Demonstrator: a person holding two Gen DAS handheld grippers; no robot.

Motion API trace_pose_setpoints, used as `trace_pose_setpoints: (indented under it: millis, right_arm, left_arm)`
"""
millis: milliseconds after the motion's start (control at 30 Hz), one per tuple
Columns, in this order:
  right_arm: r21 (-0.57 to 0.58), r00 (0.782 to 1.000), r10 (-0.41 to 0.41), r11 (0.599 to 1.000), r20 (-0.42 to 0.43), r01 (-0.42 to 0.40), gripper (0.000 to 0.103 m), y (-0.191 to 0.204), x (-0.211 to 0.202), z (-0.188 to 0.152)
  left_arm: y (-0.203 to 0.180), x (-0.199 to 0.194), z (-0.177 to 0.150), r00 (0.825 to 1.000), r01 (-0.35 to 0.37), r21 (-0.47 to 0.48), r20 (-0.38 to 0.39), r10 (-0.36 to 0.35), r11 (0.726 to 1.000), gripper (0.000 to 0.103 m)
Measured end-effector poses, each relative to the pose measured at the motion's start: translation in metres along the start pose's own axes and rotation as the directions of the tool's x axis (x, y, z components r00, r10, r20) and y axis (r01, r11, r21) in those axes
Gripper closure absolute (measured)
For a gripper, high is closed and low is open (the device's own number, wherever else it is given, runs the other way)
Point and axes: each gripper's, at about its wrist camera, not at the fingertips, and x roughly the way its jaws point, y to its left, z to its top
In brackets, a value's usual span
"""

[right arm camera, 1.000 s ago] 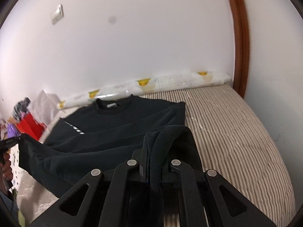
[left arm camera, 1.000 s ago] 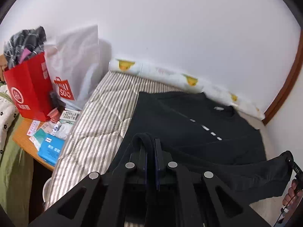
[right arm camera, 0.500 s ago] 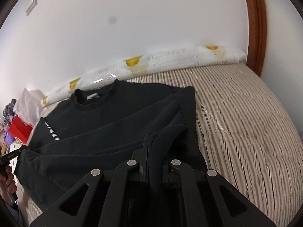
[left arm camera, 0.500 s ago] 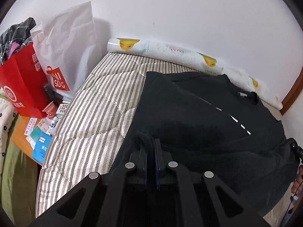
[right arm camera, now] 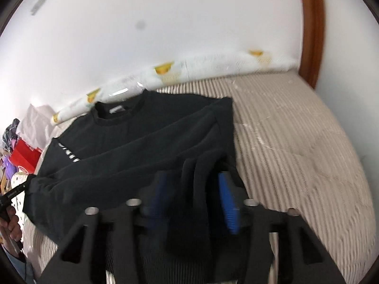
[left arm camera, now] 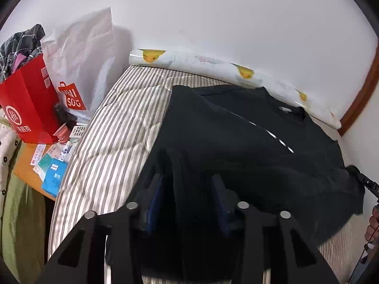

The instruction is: Fold small clothes

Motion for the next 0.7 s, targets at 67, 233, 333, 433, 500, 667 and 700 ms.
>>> trace_pose_setpoints:
  millis: [67,233,333,433,500,667,700]
  right_arm:
    - [-0.014,1.0,-0.014,1.0,0.008,0.014,0.053,0.002,-0.02,-0.015]
    - [-0.025,0.999,-0.011,1.0,0.034,0.012,0.053,0.005,-0.059,-0.06]
    - [-0.021,1.0,-0.002,1.0,0.022,0.002,0.053,0.004,-0.067,-0.084]
    - [0.002,0.999,0.025,1.0,-0.024,-0.025,0.053,0.003,-0.06,-0.102]
    - [0.015,0.998,0.037,0.999,-0.045,-0.037,0.053,0.005,-0.053,-0.111]
    - [0.064,0.996,0.074,0.995,-0.041,-0.072,0.053,0.009,-0.044,-0.117]
    - [0.084,0.996,0.086,0.993,-0.032,-0.083,0.052,0.009,-0.043,-0.115]
  left_arm:
    - [-0.001,-0.009,-0.011,1.0,-0.003,0.012,0.004,0.003,1.0,0.062]
    - [0.006,-0.031,-0.042,1.0,0.026,-0.015,-0.004,-0.026,1.0,0.056]
    - [0.011,-0.041,-0.06,1.0,0.025,-0.028,-0.012,-0.026,0.999,0.054]
    - [0.02,-0.045,-0.079,0.998,0.043,-0.061,-0.035,-0.045,0.997,0.053]
    - [0.026,-0.043,-0.09,0.997,0.05,-0.09,-0.054,-0.055,0.995,0.053]
    - [0.032,-0.04,-0.11,0.996,0.073,-0.111,-0.049,-0.079,0.991,0.052]
    - [0.032,-0.041,-0.11,0.995,0.079,-0.11,-0.047,-0.084,0.991,0.05]
